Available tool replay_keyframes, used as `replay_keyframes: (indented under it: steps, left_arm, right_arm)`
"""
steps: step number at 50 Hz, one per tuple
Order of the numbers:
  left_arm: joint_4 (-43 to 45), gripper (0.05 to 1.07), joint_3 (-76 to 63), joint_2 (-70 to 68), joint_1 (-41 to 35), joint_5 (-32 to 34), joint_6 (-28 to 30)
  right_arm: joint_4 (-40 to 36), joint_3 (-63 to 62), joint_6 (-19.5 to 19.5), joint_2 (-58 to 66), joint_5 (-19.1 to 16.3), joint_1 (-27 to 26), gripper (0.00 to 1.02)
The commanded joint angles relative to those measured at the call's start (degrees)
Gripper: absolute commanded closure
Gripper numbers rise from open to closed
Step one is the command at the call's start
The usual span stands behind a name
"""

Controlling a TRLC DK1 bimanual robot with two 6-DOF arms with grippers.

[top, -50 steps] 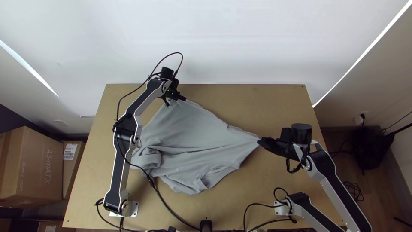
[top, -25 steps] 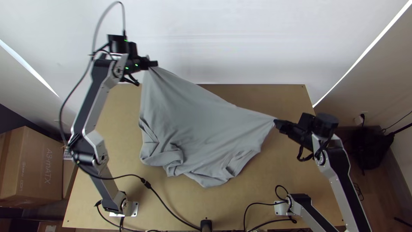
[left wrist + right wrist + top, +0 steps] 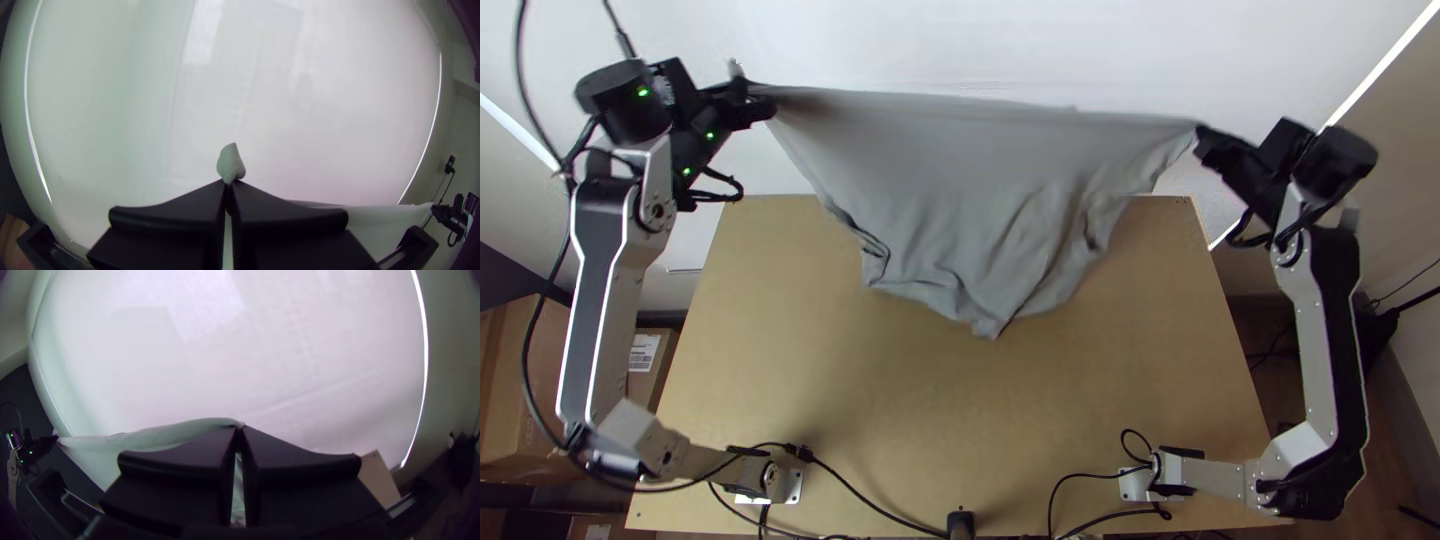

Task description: Fold the t-shirt

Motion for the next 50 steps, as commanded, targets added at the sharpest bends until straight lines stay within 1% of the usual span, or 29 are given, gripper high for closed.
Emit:
replay_keyframes:
  steps: [1,9,15,22,30,41,45,50]
  left_arm:
    - [5.93,1.05,-2.54,-7.81,0.73,-5.05,2.96]
    - [10.07,1.05,-3.86,-13.52,0.46,-6.72,6.39]
    - [13.93,1.05,-7.28,-19.24,0.55,-6.81,8.15]
    - [15.34,1.05,-10.62,-25.92,0.64,-6.81,8.5]
    - [17.36,1.05,-16.86,-35.06,1.17,-6.81,8.41]
    - [16.22,1.05,-23.72,-46.75,2.22,-6.37,8.85]
    - [15.25,1.05,-26.44,-50.0,2.22,-6.2,8.41]
    - [11.91,1.05,-28.38,-52.02,2.22,-5.58,6.04]
  right_arm:
    - [3.47,7.25,-2.65,1.64,3.37,-3.32,1.0]
    - [7.52,10.68,-3.35,0.67,3.46,-4.82,1.0]
    - [9.36,10.94,-3.18,-3.37,3.37,-5.96,1.0]
    - [10.59,8.92,-3.18,-11.02,3.37,-6.49,1.0]
    - [11.03,2.94,-3.26,-22.97,3.37,-7.63,1.0]
    - [11.73,-3.12,-3.0,-35.98,3.29,-7.01,1.0]
    - [11.82,-4.27,-2.56,-38.0,3.29,-6.75,1.0]
    - [10.42,-4.88,-2.12,-38.17,3.29,-6.57,1.0]
